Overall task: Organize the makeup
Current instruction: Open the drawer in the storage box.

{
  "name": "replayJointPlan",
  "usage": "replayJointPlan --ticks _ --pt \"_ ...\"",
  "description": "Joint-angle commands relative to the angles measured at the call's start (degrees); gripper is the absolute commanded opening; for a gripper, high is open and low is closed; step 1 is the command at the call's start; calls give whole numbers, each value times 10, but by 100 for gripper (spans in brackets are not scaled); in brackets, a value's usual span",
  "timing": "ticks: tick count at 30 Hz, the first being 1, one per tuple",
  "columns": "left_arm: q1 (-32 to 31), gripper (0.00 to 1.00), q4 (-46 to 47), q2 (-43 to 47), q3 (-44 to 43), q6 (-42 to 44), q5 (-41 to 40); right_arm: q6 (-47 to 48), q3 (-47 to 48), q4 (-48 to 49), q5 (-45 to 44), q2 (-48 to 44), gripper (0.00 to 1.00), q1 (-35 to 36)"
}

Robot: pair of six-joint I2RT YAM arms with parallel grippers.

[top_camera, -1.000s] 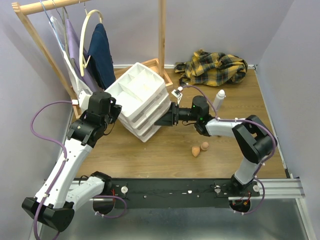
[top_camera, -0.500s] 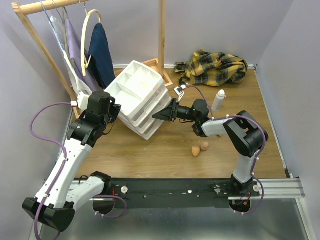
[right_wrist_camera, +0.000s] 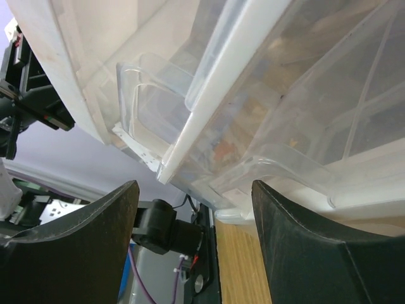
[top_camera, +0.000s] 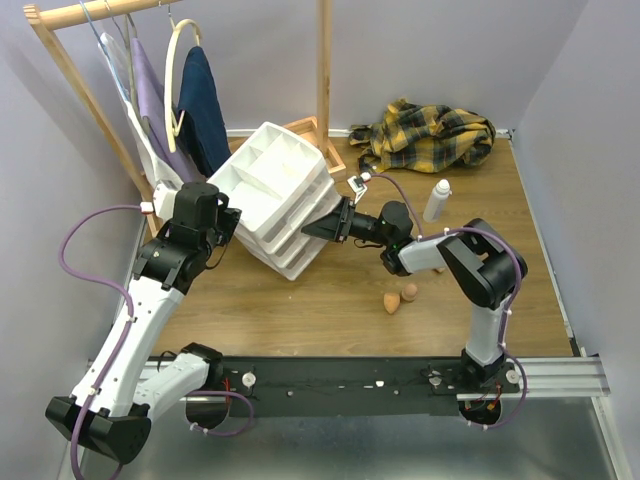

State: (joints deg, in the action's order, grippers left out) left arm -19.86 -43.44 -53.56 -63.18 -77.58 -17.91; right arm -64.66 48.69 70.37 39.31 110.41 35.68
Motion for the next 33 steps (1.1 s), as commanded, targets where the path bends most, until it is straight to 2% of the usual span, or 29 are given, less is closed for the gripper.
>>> replayJointPlan --ticks 1,4,7,9,10,13,16,33 --pt "3 0 90 10 -3 -29 19 -25 20 65 -18 18 75 4" --pt "3 0 89 -1 7 -20 3 -38 20 93 -6 18 63 4" --pt "3 0 90 -12 17 -11 -5 -42 21 109 3 11 55 4" --pt "3 0 92 -19 21 -5 -12 -42 20 112 9 9 51 4" --pt "3 0 93 -22 25 -4 -15 -42 19 113 13 6 44 4" --pt "3 0 96 -29 30 4 -28 -41 14 106 21 -1 36 4" --pt "3 0 96 -37 31 14 -41 -30 7 93 31 -13 32 4" --pt "3 0 93 -41 28 63 -109 -5 -47 57 52 -116 31 4"
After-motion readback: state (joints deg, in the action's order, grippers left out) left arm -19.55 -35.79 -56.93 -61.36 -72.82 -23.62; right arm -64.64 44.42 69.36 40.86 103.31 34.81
